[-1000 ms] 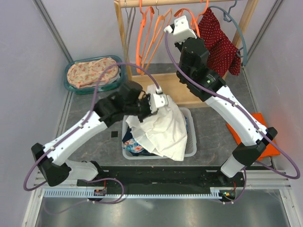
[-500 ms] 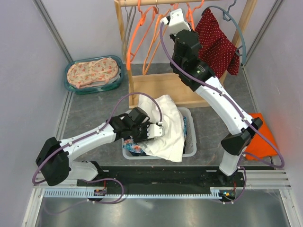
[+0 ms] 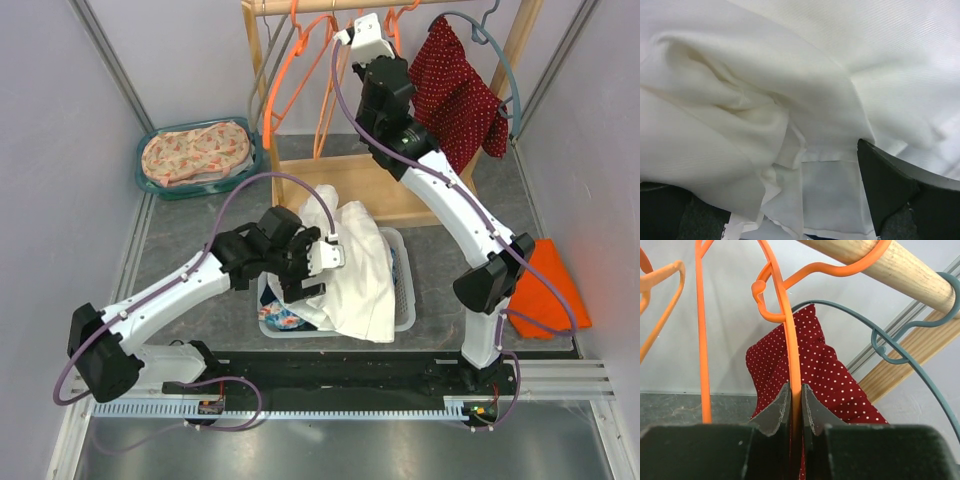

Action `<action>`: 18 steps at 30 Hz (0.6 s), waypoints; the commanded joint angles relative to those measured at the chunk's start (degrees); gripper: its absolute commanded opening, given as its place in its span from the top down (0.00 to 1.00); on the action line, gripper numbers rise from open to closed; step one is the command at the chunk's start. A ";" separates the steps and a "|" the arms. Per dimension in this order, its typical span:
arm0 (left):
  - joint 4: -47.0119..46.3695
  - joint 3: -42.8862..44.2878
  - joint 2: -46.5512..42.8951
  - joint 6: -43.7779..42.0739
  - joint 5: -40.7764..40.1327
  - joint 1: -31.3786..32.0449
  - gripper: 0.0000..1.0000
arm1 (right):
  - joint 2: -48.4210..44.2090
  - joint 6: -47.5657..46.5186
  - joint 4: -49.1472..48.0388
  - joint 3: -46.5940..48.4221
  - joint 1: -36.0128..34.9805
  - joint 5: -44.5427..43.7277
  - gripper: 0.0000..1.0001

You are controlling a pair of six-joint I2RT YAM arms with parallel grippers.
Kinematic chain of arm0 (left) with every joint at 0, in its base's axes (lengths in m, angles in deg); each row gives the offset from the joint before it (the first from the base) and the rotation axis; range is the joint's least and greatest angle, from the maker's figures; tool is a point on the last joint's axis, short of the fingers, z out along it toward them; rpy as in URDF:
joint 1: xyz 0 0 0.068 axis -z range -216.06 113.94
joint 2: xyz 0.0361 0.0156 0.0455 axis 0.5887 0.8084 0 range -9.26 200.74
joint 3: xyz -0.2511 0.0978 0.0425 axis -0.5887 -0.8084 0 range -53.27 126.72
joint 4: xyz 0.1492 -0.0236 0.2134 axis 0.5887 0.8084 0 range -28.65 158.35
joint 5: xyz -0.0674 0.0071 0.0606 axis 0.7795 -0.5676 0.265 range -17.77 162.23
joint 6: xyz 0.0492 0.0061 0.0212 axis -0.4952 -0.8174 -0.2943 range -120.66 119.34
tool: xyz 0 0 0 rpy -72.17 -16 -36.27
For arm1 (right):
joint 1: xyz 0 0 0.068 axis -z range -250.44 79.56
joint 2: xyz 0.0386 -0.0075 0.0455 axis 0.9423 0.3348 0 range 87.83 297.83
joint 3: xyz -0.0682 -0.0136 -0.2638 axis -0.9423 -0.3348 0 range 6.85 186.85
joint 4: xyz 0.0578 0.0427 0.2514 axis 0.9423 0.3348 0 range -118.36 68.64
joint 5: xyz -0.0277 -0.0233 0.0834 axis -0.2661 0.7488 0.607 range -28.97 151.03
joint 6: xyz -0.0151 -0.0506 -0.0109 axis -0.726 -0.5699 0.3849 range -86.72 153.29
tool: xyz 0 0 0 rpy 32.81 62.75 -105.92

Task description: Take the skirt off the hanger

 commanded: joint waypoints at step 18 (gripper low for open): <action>18.71 33.33 -4.84 6.80 11.79 -0.62 0.00 | 1.67 -3.52 -0.07 -6.42 -9.91 -3.42 0.74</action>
